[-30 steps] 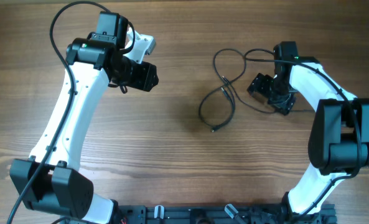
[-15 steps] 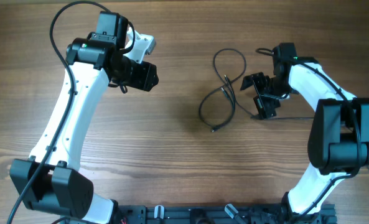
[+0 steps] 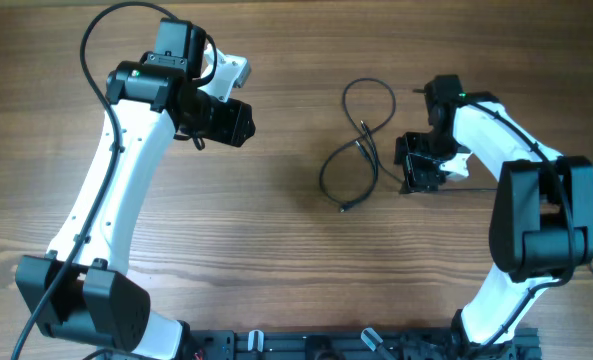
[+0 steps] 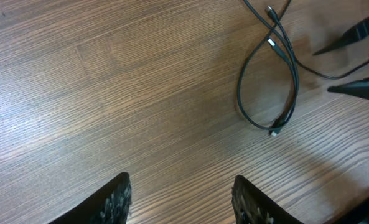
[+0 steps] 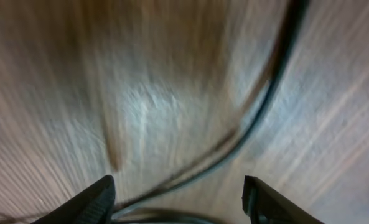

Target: Untangle cables

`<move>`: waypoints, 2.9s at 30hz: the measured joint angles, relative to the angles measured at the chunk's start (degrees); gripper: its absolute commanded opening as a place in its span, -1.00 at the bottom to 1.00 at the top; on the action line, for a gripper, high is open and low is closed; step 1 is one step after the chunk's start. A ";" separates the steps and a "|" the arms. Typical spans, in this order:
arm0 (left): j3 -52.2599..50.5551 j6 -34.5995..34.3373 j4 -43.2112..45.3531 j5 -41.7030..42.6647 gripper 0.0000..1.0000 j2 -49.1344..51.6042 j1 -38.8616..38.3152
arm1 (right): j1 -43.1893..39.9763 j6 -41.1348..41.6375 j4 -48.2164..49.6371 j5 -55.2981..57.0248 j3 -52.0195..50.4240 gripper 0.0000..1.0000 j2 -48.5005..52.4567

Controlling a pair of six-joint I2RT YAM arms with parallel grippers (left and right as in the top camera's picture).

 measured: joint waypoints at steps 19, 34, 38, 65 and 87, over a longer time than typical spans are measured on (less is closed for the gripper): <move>0.00 0.00 0.00 0.22 0.08 0.00 0.00 | 0.02 0.20 7.54 5.99 -7.21 -0.91 -3.85; -0.02 0.00 -0.44 0.39 0.08 0.00 0.00 | -17.84 -24.59 -3.37 27.10 13.09 -0.91 -5.40; 0.00 0.00 -0.42 0.39 0.09 0.00 0.00 | -29.27 -32.11 -3.82 29.33 22.86 -0.91 -7.85; -0.02 0.17 -0.39 0.39 0.11 0.00 0.00 | -54.77 -44.85 -0.72 1.11 25.07 0.98 -3.39; 0.00 0.17 -0.39 0.39 0.10 0.00 0.00 | -32.70 -51.25 -4.70 18.25 3.67 -0.92 -3.39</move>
